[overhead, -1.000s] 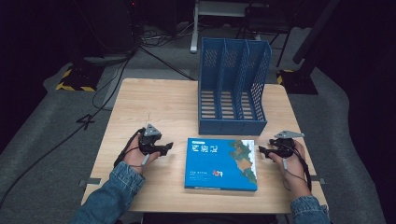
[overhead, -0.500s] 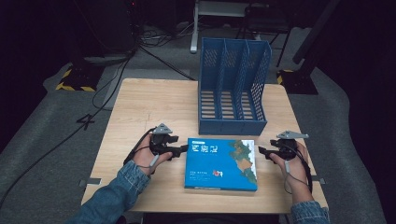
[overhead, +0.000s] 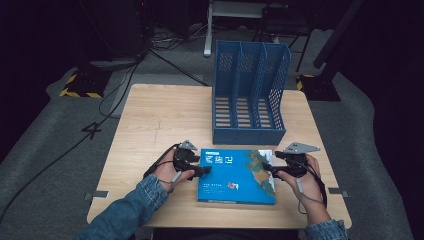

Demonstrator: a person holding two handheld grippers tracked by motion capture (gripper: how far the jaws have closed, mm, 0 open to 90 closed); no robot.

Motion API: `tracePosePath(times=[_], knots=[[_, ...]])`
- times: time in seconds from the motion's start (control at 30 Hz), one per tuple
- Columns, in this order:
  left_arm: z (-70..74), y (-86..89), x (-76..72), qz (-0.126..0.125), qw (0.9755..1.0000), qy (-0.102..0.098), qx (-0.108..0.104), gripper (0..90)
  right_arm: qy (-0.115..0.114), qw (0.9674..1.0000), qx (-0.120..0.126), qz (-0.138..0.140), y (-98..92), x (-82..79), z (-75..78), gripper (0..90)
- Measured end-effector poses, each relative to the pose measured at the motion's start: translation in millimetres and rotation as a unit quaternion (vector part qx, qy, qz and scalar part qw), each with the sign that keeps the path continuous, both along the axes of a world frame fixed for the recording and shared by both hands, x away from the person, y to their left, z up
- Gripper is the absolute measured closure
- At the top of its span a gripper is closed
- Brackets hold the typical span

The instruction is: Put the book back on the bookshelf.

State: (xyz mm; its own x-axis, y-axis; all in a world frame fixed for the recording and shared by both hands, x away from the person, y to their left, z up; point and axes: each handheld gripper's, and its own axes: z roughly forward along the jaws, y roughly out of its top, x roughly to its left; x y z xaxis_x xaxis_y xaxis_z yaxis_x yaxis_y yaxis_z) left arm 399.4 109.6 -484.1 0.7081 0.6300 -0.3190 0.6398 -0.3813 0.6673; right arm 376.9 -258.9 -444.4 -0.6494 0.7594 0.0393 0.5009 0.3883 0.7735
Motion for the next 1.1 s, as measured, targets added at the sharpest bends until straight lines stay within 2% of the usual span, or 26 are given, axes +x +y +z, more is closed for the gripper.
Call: tracePosePath(times=[0.1, 0.17, 0.27, 0.33, 0.4, 0.47, 0.57, 0.7, 0.77, 0.83, 0.87, 0.9, 0.93, 0.97, 1.03, 1.1], knots=[[-0.1, 0.0, -0.9, 0.001, 1.0000, -0.003, 0.001, 31.0, 0.009, 0.9996, -0.006, 0.027, 13.3, -4.4, -0.7, 24.7], [0.1, -0.3, -1.5, 0.000, 1.0000, -0.005, 0.002, 31.2, 0.020, 0.9983, -0.023, 0.050, 25.7, -7.4, -4.9, 22.9], [0.3, -0.2, -1.7, 0.001, 1.0000, -0.005, 0.002, 31.8, 0.026, 0.9971, -0.030, 0.065, 32.6, -9.0, -7.6, 20.9], [0.7, -0.1, -2.2, 0.003, 1.0000, -0.006, 0.000, 32.1, 0.040, 0.9939, -0.040, 0.094, 43.5, -12.7, -12.4, 20.3], [2.1, 0.5, -2.5, 0.003, 0.9999, -0.010, 0.002, 34.3, 0.047, 0.9919, -0.047, 0.108, 48.8, -14.2, -16.4, 18.7], [5.6, 1.0, -3.9, -0.001, 0.9998, -0.019, -0.001, 39.6, 0.045, 0.9906, -0.062, 0.113, 51.0, -14.1, -20.6, 18.6], [11.1, 0.0, -7.6, -0.011, 0.9993, -0.036, -0.004, 42.7, 0.036, 0.9913, -0.061, 0.111, 50.5, -13.8, -23.0, 18.2], [13.1, -3.9, -12.6, -0.035, 0.9985, -0.024, -0.034, 45.9, 0.023, 0.9927, -0.055, 0.104, 50.5, -14.9, -26.3, 16.8], [13.1, -6.1, -15.4, -0.046, 0.9982, -0.030, -0.022, 45.9, 0.020, 0.9930, -0.052, 0.104, 50.0, -15.1, -27.2, 16.7], [10.3, -7.0, -17.1, -0.054, 0.9985, -0.013, 0.000, 48.6, 0.018, 0.9931, -0.051, 0.104, 49.8, -15.4, -27.6, 16.7], [8.8, -6.4, -17.9, -0.052, 0.9985, -0.013, -0.005, 49.8, 0.017, 0.9932, -0.051, 0.104, 49.7, -15.6, -27.8, 16.6], [9.9, -4.5, -18.1, -0.056, 0.9984, 0.001, -0.004, 51.3, 0.016, 0.9932, -0.050, 0.104, 49.7, -15.9, -28.0, 16.7], [10.8, -3.6, -18.2, -0.065, 0.9974, 0.029, -0.009, 57.3, 0.014, 0.9933, -0.050, 0.103, 49.7, -16.6, -28.1, 16.7], [10.7, -3.3, -18.0, -0.072, 0.9962, 0.046, -0.014, 62.2, 0.015, 0.9936, -0.050, 0.101, 49.9, -17.2, -28.1, 16.7], [10.5, -3.7, -17.7, -0.070, 0.9960, 0.052, -0.017, 65.3, 0.017, 0.9936, -0.052, 0.099, 50.3, -18.5, -27.3, 16.7], [12.9, -3.5, -17.0, -0.072, 0.9954, 0.058, -0.023, 71.3, 0.024, 0.9918, -0.055, 0.113, 52.1, -20.8, -25.5, 17.8]])
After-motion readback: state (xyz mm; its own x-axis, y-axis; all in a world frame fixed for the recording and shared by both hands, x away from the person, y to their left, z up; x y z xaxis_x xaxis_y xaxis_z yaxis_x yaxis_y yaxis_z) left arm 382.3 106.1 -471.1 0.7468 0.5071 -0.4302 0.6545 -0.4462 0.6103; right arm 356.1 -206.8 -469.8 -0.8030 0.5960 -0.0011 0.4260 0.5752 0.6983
